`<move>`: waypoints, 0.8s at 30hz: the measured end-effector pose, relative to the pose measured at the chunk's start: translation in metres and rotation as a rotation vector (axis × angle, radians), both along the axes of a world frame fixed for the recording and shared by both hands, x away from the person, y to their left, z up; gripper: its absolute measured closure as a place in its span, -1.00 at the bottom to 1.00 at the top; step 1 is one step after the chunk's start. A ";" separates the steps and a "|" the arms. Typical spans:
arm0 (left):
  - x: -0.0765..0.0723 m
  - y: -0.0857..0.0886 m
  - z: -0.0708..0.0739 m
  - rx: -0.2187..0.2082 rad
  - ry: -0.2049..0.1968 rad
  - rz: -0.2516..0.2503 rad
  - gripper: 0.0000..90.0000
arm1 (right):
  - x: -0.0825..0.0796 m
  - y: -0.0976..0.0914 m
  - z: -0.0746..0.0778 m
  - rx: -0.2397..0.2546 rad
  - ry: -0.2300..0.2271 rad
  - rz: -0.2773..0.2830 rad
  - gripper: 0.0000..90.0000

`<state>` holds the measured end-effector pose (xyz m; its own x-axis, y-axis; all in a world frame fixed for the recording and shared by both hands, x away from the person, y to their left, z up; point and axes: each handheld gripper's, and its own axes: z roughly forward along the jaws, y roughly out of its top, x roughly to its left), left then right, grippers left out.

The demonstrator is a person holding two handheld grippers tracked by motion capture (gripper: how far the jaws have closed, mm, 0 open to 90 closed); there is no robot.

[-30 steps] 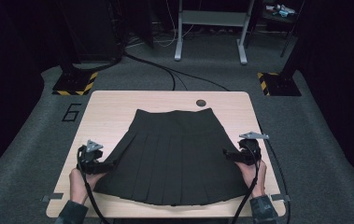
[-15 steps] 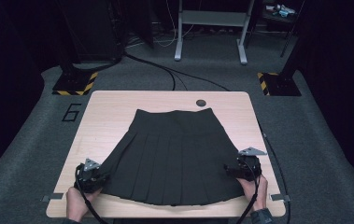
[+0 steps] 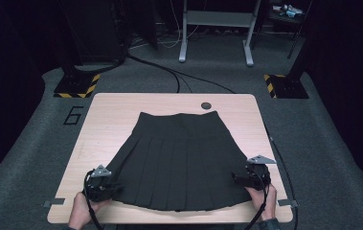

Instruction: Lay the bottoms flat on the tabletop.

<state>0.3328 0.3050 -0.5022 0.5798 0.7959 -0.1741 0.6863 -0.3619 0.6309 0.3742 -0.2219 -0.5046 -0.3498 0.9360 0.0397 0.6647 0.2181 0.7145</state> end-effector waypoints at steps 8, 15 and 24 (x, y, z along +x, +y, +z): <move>-0.009 0.013 0.017 -0.009 -0.130 0.147 -0.31 | -0.012 -0.008 0.005 0.008 -0.021 -0.029 -0.70; -0.009 0.012 0.009 0.093 -0.162 0.228 -0.73 | -0.026 -0.003 0.007 -0.004 -0.031 -0.033 -0.95; -0.004 -0.002 -0.014 0.189 -0.139 0.249 -1.00 | -0.028 0.007 -0.008 -0.050 0.024 -0.014 -1.00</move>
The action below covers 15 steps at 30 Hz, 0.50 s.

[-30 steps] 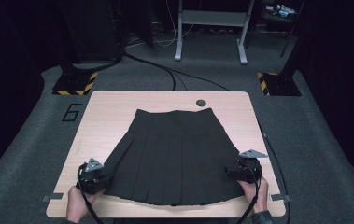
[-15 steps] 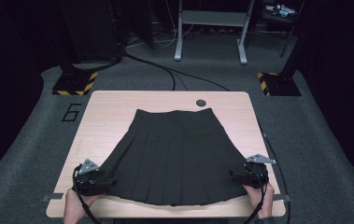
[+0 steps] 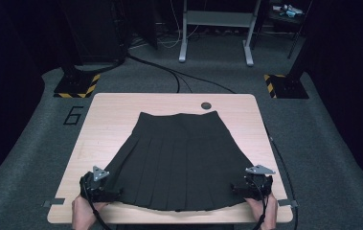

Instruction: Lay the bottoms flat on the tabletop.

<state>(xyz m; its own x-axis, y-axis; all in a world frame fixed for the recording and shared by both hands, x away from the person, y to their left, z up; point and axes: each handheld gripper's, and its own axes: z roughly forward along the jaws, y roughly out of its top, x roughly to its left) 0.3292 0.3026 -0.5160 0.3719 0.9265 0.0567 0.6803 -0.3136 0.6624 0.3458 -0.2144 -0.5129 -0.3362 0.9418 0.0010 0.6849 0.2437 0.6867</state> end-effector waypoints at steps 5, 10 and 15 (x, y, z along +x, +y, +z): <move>0.000 0.001 -0.009 -0.032 -0.006 0.015 -1.00 | 0.000 -0.001 -0.012 0.008 0.010 0.003 -1.00; 0.004 0.005 -0.012 -0.069 -0.007 0.020 -1.00 | 0.003 0.000 -0.013 0.011 0.013 0.001 -1.00; 0.013 0.007 -0.012 -0.072 -0.011 0.013 -1.00 | 0.013 -0.001 -0.012 0.009 0.014 0.000 -1.00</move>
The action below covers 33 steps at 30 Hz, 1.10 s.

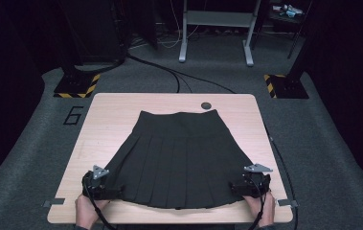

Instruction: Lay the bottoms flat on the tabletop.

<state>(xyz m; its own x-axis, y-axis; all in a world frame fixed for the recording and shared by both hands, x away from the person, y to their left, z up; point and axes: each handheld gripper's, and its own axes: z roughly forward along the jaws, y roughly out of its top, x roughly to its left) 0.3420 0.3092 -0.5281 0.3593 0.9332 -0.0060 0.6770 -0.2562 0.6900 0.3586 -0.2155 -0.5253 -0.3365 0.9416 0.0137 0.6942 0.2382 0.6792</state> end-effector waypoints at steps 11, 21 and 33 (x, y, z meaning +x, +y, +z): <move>0.041 0.000 0.001 0.010 0.001 -0.009 -1.00 | 0.042 0.000 0.000 0.004 0.003 -0.005 -1.00; 0.077 0.000 0.001 0.005 -0.004 -0.013 -1.00 | 0.082 0.000 0.001 0.001 0.005 -0.010 -1.00; 0.076 0.002 0.014 0.009 0.017 -0.029 -1.00 | 0.079 -0.005 0.011 0.026 -0.015 0.024 -1.00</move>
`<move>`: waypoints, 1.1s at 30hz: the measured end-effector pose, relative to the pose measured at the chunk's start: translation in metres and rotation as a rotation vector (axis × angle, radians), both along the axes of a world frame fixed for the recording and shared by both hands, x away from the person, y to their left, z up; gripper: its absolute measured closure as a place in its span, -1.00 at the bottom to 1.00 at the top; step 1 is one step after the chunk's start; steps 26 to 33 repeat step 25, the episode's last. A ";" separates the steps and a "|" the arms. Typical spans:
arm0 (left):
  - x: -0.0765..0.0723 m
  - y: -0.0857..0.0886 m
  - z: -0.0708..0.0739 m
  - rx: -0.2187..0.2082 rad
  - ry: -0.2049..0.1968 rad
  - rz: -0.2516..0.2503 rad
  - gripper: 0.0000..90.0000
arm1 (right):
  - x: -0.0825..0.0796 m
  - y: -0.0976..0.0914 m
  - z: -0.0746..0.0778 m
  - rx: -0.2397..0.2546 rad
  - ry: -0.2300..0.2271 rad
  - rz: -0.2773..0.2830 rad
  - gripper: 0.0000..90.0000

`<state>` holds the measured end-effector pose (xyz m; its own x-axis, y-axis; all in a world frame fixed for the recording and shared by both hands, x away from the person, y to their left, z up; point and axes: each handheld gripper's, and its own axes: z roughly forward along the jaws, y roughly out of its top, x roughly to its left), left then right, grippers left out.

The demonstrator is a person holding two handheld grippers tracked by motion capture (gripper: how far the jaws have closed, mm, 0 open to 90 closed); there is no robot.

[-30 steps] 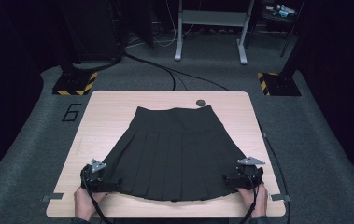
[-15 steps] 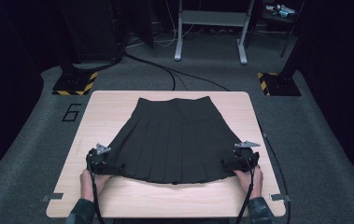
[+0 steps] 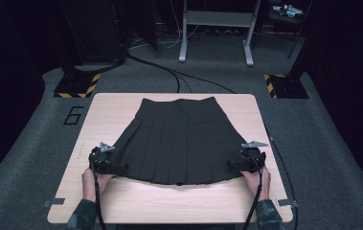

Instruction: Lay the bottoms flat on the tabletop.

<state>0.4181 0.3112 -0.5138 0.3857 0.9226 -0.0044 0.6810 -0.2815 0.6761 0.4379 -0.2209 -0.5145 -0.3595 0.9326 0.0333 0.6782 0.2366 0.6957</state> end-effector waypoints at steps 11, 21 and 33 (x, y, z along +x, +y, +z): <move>-0.045 0.051 0.002 0.002 -0.041 0.098 -1.00 | -0.061 -0.050 0.013 -0.013 -0.070 -0.071 -1.00; -0.058 0.068 -0.019 -0.026 -0.059 0.091 -1.00 | -0.073 -0.063 -0.015 -0.025 -0.031 -0.036 -1.00; -0.056 0.067 -0.019 -0.022 -0.060 0.090 -1.00 | -0.075 -0.062 -0.016 -0.021 -0.035 -0.049 -1.00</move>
